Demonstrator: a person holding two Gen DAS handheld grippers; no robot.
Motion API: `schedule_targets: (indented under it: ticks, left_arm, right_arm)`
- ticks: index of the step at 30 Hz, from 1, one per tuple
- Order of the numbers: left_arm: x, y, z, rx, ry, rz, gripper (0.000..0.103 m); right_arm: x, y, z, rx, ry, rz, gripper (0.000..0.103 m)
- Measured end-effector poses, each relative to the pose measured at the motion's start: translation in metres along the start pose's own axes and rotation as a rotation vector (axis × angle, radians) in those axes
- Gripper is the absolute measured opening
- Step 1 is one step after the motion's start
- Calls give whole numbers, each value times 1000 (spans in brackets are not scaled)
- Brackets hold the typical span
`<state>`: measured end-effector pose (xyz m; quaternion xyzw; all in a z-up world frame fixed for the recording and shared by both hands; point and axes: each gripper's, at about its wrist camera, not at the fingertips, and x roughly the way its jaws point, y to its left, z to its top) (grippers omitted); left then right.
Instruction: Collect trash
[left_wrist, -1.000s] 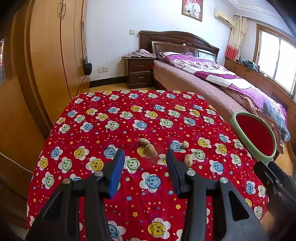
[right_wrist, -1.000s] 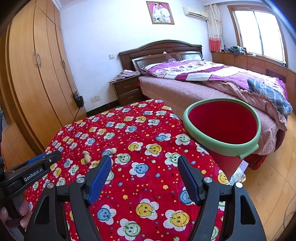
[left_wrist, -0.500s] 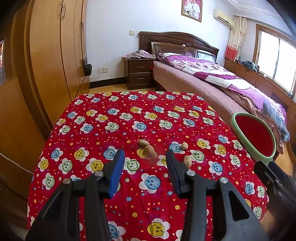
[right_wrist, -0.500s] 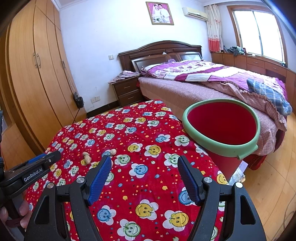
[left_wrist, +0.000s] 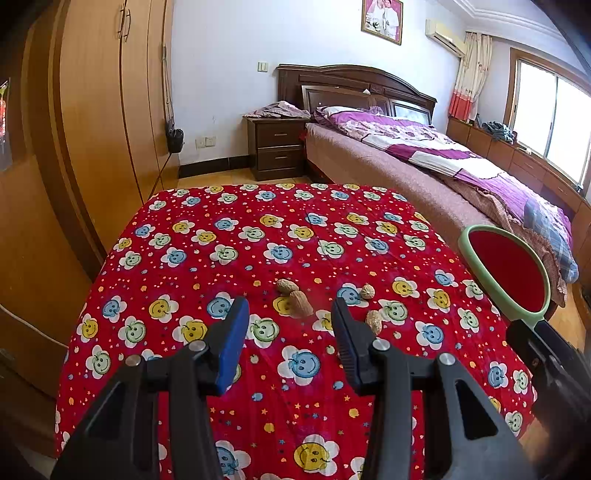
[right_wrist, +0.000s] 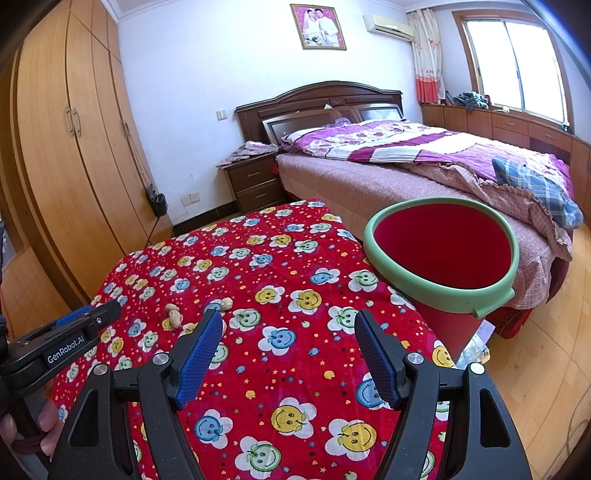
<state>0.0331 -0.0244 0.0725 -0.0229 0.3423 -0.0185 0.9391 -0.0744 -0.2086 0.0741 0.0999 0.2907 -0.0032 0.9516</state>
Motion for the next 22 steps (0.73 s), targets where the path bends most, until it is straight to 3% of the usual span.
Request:
schedule_targets:
  ticks: [22]
  left_arm:
    - [1,2,4,5,-6,8,46]
  right_arm:
    - [0,2,3,3,1,-4,75]
